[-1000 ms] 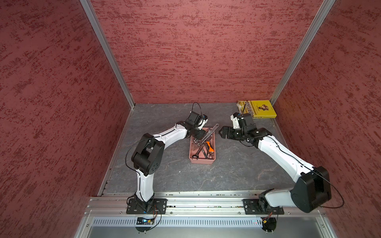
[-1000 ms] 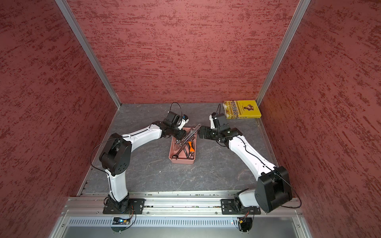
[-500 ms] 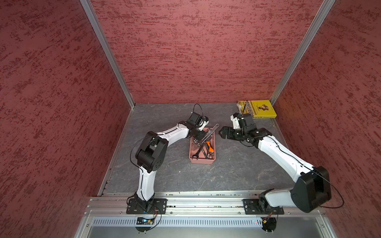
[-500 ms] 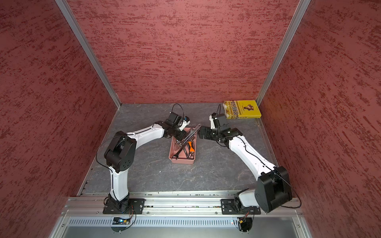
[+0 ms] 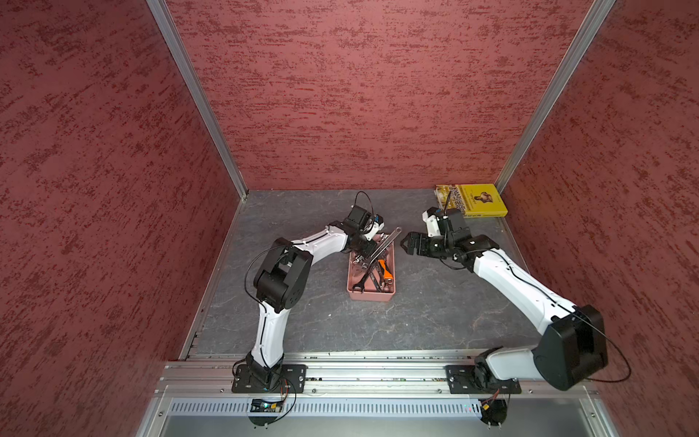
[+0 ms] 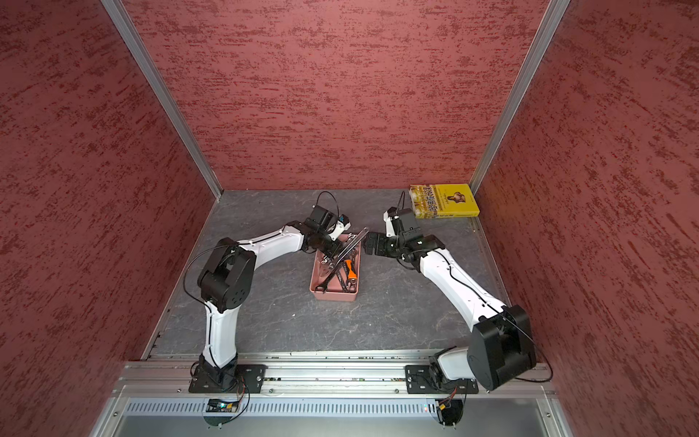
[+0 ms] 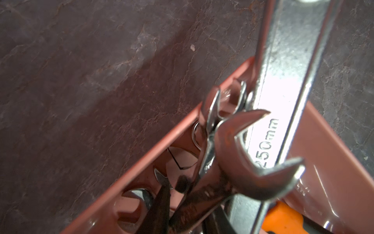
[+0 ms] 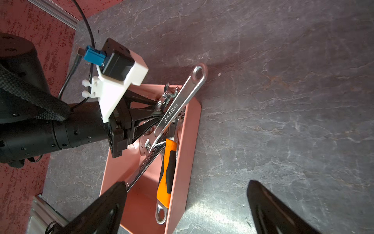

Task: Take out the wrench from the storage box
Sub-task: Pick up the wrench from the storage box.

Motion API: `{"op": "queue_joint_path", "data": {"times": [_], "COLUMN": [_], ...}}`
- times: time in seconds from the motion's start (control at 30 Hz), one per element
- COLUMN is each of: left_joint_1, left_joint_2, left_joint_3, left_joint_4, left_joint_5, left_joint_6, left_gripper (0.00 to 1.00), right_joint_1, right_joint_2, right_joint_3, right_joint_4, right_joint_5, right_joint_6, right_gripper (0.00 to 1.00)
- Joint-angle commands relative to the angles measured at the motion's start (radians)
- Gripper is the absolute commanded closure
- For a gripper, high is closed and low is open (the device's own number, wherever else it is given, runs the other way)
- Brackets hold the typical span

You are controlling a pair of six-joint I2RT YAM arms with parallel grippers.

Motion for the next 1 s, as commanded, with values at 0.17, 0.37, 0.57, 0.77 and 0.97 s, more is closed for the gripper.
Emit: {"op": "queue_joint_path", "data": {"times": [0.17, 0.37, 0.57, 0.77, 0.97], "left_joint_1": [0.025, 0.028, 0.039, 0.042, 0.046], "left_joint_2": [-0.021, -0.032, -0.033, -0.036, -0.04], "left_joint_3": [0.008, 0.014, 0.022, 0.028, 0.03], "left_joint_4": [-0.034, -0.048, -0.058, -0.059, -0.061], "left_joint_5": [0.011, 0.016, 0.023, 0.026, 0.024], "left_joint_6": [-0.006, -0.003, -0.007, -0.009, -0.01], "left_gripper": [0.77, 0.78, 0.74, 0.72, 0.68], "right_joint_1": [-0.01, -0.011, -0.012, -0.011, -0.011], "right_joint_2": [0.002, 0.004, 0.006, 0.011, 0.014], "right_joint_3": [0.0, -0.004, -0.004, 0.002, 0.006], "right_joint_4": [0.023, 0.026, 0.028, 0.03, 0.03], "right_joint_5": [-0.016, -0.019, -0.021, -0.024, -0.027], "right_joint_6": [0.003, 0.004, 0.006, 0.004, 0.004], "right_gripper": [0.02, 0.02, 0.02, 0.02, 0.01]}}
